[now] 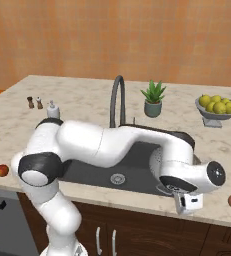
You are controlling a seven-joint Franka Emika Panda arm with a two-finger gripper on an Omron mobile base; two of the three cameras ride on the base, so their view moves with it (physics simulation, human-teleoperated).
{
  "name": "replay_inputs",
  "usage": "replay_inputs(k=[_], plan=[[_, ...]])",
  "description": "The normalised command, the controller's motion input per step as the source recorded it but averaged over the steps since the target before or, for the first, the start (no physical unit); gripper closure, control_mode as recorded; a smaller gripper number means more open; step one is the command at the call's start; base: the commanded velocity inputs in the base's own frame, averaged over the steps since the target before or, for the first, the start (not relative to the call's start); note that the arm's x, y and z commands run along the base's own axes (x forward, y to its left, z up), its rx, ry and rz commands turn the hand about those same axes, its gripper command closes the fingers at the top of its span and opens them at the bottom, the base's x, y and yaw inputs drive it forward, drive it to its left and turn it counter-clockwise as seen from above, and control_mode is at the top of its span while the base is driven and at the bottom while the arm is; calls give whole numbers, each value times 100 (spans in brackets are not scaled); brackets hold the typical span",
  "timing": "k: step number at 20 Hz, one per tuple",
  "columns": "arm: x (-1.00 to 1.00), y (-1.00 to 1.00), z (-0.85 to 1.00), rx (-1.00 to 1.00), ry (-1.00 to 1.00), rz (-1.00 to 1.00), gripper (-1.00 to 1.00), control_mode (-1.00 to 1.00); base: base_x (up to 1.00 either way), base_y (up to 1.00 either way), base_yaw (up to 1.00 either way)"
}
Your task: Put the colander in the sink, put the peach, apple in the colander, and turn on the sink faucet and pour water over the colander.
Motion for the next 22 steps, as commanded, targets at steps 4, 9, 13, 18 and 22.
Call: replay_inputs(k=[4, 9, 13, 18, 22], plan=[[-15, 100, 3, -21, -1, 0, 100, -100, 0, 0, 0], [0, 100, 52, -11, 13, 3, 100, -100, 0, 0, 0], [-5, 100, 71, -6, 20, 12, 100, -100, 0, 0, 0], [-1, 100, 43, -2, 25, 13, 100, -100, 0, 0, 0], [0, 100, 9, 1, 26, 14, 100, -100, 0, 0, 0]])
